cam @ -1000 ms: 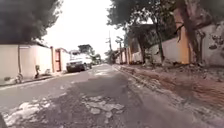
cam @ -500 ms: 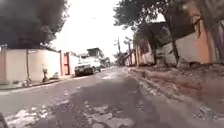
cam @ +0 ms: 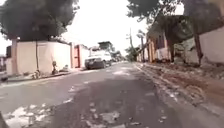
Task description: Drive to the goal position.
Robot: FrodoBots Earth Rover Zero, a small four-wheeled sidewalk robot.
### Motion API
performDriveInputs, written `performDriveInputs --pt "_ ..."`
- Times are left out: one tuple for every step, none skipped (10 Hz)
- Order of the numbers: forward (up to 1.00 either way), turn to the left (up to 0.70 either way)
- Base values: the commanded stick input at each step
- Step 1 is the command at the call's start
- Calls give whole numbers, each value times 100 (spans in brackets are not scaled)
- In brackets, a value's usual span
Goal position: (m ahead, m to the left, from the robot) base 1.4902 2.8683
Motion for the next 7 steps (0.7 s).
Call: performDriveInputs --pt "70 0" --pt "70 0" --pt "70 0" --pt "70 0" --pt "70 0" --pt "70 0" --pt "70 0"
